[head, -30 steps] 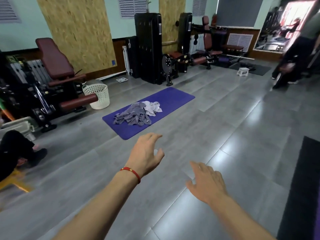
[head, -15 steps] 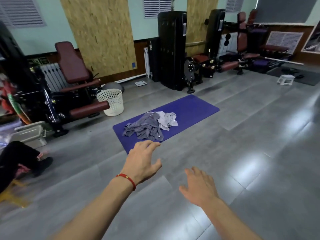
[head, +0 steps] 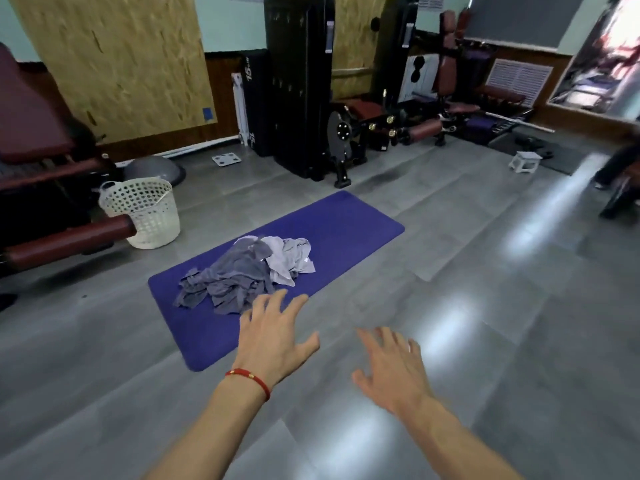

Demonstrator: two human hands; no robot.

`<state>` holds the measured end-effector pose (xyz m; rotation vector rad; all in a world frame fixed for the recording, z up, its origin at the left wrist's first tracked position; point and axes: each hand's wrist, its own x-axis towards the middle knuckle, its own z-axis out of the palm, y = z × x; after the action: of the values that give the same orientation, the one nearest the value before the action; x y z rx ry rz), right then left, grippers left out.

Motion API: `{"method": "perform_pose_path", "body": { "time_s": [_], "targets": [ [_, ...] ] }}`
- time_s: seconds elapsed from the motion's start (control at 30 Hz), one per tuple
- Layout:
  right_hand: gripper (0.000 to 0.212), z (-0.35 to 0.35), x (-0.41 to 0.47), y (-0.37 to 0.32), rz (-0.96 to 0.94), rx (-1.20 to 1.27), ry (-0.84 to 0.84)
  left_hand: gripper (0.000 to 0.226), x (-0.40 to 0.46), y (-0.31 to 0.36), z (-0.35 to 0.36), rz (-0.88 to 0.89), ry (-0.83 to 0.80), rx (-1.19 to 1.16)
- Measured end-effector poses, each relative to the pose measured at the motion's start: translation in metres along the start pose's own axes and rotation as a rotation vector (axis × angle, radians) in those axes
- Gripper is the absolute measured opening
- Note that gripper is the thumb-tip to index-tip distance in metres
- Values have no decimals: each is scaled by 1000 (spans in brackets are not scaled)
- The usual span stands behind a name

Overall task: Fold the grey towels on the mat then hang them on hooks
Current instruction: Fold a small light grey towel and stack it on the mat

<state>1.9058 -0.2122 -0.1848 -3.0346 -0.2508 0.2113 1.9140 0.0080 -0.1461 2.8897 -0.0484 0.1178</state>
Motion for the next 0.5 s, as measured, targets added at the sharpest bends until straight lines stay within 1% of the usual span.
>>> {"method": "perform_pose_path", "body": {
  "time_s": [0.07,0.13,0.3,0.37,0.5],
  "targets": [
    [75,-1,47,10,2,-33,26,88,55,-3,9,10,-25,-9],
    [77,-4,92,20,11,-43,3,89,106,-4,17,23,-52,-12],
    [82,2,200,54,40,-38,-117,86,222,-1,43,34,-74,-10],
    [80,2,249,69,42,8,-140,85,268,1,58,7,-101,-4],
    [77,-10,353,116,-50,31,-201,80,355,17,82,-103,-151,-14]
  ]
}}
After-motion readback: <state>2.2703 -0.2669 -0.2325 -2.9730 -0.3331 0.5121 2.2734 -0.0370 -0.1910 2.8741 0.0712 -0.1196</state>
